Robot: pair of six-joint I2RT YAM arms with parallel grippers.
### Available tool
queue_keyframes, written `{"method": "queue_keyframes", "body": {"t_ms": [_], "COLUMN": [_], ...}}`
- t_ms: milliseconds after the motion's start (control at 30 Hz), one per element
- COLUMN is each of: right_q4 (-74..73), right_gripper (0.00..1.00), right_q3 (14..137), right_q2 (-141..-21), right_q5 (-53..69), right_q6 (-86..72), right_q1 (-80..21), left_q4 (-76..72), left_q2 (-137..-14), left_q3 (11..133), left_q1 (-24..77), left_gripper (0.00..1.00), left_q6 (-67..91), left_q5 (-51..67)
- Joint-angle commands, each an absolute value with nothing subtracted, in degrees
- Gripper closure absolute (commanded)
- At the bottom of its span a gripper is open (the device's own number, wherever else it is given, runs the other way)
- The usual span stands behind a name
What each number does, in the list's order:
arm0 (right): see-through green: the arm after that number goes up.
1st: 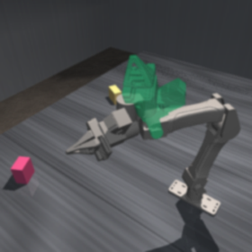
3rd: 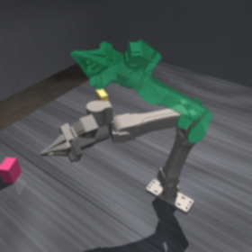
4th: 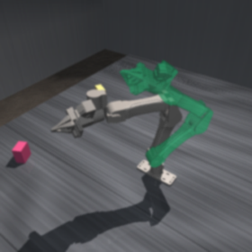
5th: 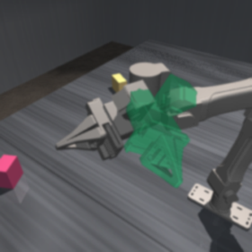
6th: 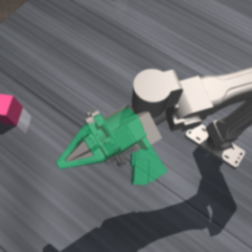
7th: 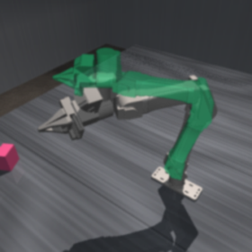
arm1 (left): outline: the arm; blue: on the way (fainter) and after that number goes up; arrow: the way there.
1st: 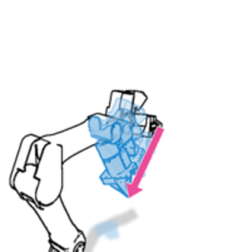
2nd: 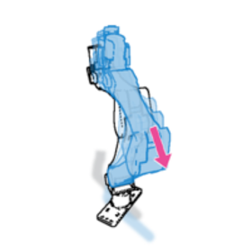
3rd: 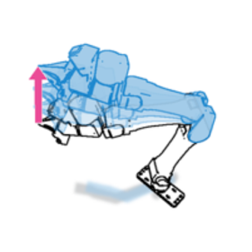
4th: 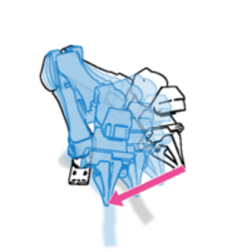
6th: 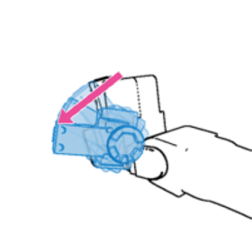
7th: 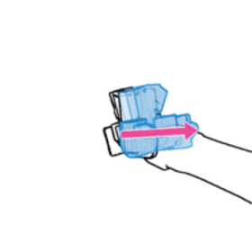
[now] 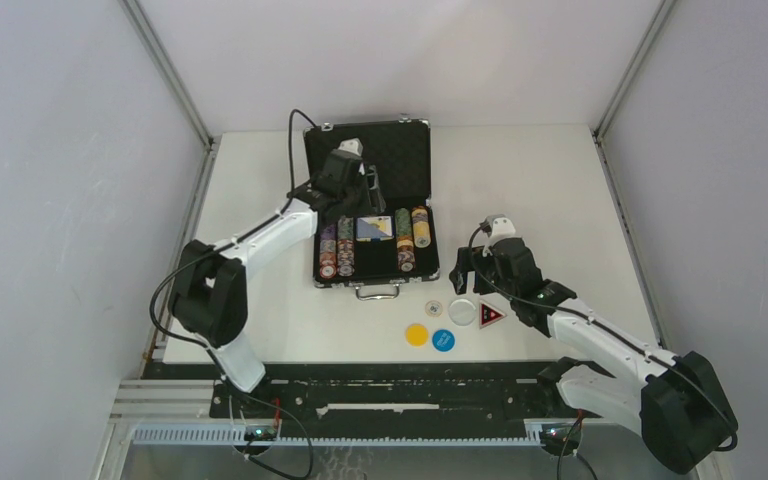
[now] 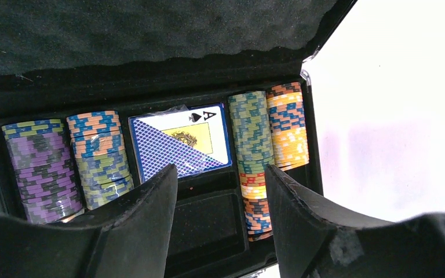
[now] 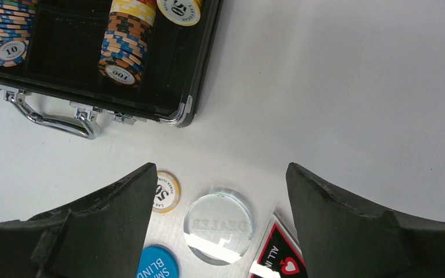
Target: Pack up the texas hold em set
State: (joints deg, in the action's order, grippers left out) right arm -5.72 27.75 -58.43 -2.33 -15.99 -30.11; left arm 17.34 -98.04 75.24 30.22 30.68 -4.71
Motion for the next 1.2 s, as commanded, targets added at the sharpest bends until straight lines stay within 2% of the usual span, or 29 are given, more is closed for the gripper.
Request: {"method": "queue_keyframes", "body": {"t_ms": [0, 233, 367, 767, 933, 1000, 1033, 1067, 1167], "right_q4": [-2.7, -2.5, -2.2, -10.1, -14.2, -14.4, -14.3, -14.3, -14.3], "right_gripper": [0.11, 0.11, 0.12, 0.13, 0.13, 0.18, 0.22, 0.26, 0.50], "right_q3": [27.5, 27.5, 27.6, 29.7, 32.3, 32.6, 32.7, 32.9, 32.9], "right_q2": [-58.7, -59.4, -59.5, -59.0, -61.6, -62.0, -62.3, -62.6, -63.5], "right_q5": [-2.2, -2.2, -2.0, -5.9, -12.3, -15.1, -15.8, -16.0, -16.4], "right_q6": [-16.9, -16.9, -17.3, -20.9, -22.3, -23.7, -24.4, -25.2, -27.5], "right_q1": [-29.8, -29.7, -29.7, -31.4, -40.3, -44.5, -46.2, -47.5, -51.2], "left_q4": [16.1, 15.7, 10.6, 0.8, -6.4, -8.2, -8.2, -7.9, -6.3], "left_q2": [-99.0, -107.0, -104.7, -80.8, -67.7, -62.8, -60.6, -58.9, -55.0], "left_q3": [76.6, 75.4, 70.5, 59.9, 48.2, 43.2, 41.0, 39.3, 35.7], "left_q1": [30.5, 30.6, 30.6, 31.6, 33.1, 33.2, 33.2, 33.2, 33.2], "left_gripper": [0.39, 0.41, 0.43, 0.31, 0.26, 0.22, 0.10, 0.03, 0.00], "left_q6": [29.7, 30.7, 31.7, 29.8, 27.9, 28.0, 28.4, 28.8, 29.0], "left_q5": [-3.4, -1.0, -1.3, -11.3, -21.5, -24.1, -25.2, -26.4, -26.3]}}
